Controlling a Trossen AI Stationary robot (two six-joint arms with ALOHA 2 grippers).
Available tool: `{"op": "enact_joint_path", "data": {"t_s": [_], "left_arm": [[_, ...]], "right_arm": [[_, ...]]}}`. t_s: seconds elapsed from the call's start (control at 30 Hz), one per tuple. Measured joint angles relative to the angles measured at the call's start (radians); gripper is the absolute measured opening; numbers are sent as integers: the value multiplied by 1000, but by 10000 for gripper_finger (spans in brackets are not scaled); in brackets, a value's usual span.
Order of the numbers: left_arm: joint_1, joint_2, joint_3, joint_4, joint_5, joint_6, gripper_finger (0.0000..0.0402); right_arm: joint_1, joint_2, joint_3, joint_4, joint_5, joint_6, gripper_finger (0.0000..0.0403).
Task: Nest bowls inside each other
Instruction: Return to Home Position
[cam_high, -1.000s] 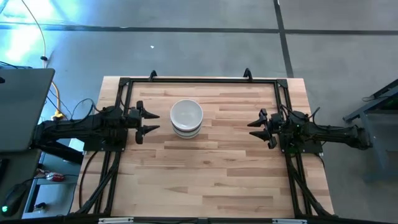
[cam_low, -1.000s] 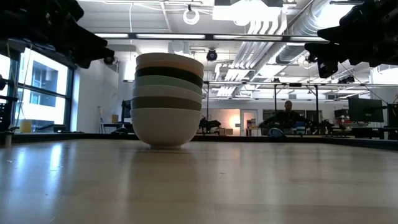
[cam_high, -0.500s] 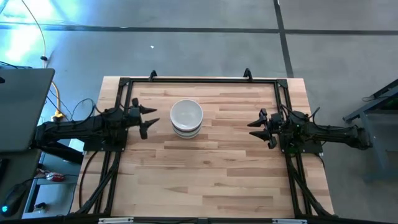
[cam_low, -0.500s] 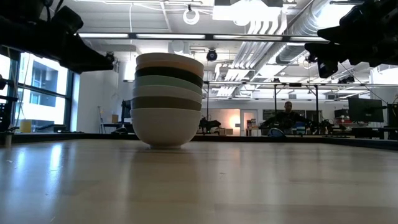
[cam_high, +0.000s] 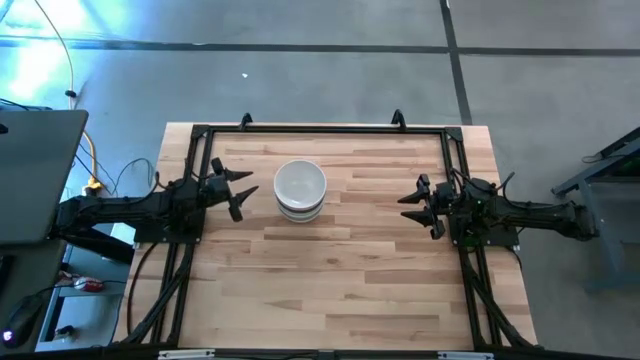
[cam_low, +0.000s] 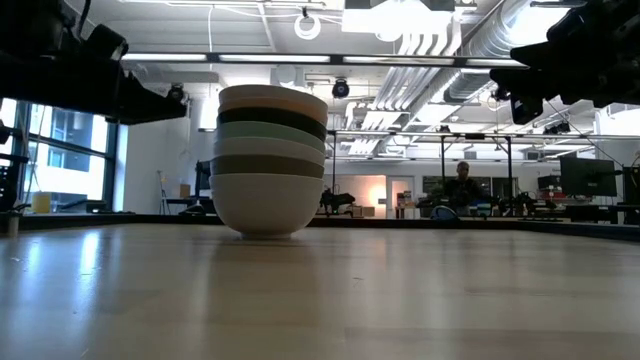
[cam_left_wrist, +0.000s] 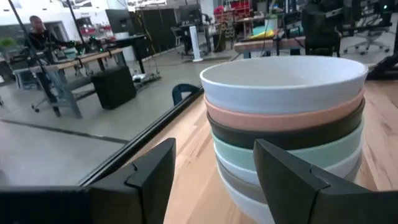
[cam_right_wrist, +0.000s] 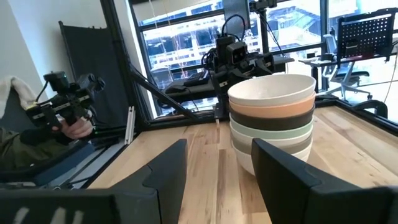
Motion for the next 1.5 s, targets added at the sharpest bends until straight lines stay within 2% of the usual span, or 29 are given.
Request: {"op": "enact_joint_path", "data": {"t_s": [0.33,0.6,0.77,1.07,1.33,1.5], "left_arm": [[0,-1,2,19,11,28,207],[1,-1,3,99,28,74,207],[1,-1,3,97,112,39,207],[0,-1,3,68,313,-73,207],[0,-1,3,75,323,-96,207],[0,-1,4,106,314,-113,207]], "right_arm": [[-5,0,0,0,1,-31,172],[-16,0,0,0,58,-87,172],[-16,0,0,0,46,-95,172],[-15,0,0,-2,-44,-95,172],[-15,0,0,-2,-36,-97,172],[-15,0,0,-2,47,-96,172]]}}
